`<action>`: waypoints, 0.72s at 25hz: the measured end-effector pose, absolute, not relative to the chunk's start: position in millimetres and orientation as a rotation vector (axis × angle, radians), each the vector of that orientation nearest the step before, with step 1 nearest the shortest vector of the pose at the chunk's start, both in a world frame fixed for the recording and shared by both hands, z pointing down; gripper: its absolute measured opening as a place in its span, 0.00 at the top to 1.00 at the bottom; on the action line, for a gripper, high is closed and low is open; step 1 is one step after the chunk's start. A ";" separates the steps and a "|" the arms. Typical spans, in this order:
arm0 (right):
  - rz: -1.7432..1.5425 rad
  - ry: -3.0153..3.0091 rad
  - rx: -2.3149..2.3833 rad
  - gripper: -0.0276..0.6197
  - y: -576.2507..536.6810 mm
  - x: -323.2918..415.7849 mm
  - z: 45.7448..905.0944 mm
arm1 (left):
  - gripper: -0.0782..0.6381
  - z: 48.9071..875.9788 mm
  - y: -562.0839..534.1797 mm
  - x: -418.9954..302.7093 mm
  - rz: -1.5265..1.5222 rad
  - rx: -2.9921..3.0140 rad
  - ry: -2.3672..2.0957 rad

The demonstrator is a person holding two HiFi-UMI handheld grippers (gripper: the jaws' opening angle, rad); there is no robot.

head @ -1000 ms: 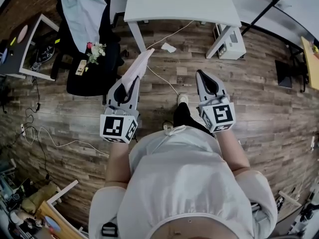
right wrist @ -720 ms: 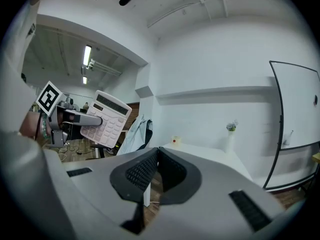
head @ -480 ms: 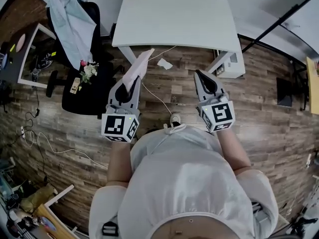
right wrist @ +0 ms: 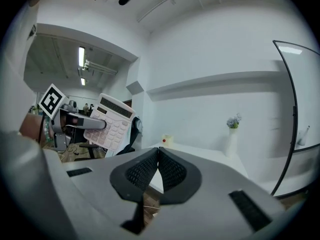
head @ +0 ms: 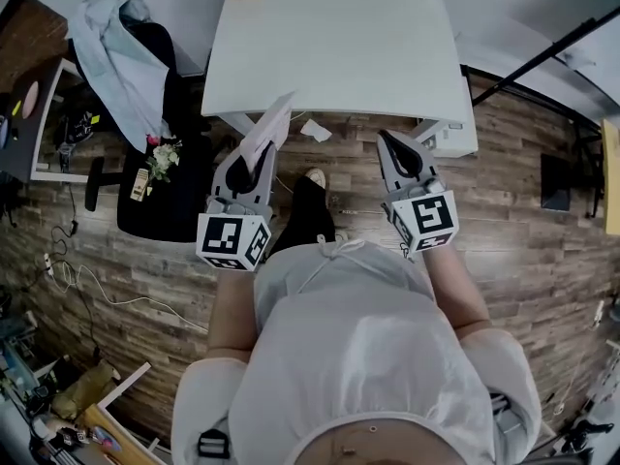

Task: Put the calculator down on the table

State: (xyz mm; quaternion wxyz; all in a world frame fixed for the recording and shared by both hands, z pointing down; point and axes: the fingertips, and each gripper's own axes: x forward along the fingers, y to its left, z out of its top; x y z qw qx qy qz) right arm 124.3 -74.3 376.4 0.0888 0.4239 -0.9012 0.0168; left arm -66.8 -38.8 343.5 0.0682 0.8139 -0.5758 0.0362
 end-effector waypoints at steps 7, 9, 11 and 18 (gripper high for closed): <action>0.063 -2.642 1.273 0.95 -151.3 114.8 388.9 | 0.77 362.2 -123.8 -73.5 0.108 2.451 -1.661; 0.068 -2.627 1.286 0.95 -177.2 112.5 390.2 | 0.77 364.2 -150.8 -75.9 0.115 2.460 -1.634; 0.076 -2.610 1.293 0.95 -202.1 110.1 393.1 | 0.77 367.0 -177.6 -76.6 0.128 2.465 -1.605; 0.131 -2.541 1.282 0.95 -267.6 93.2 417.0 | 0.77 407.2 -254.5 -69.5 0.198 2.423 -1.436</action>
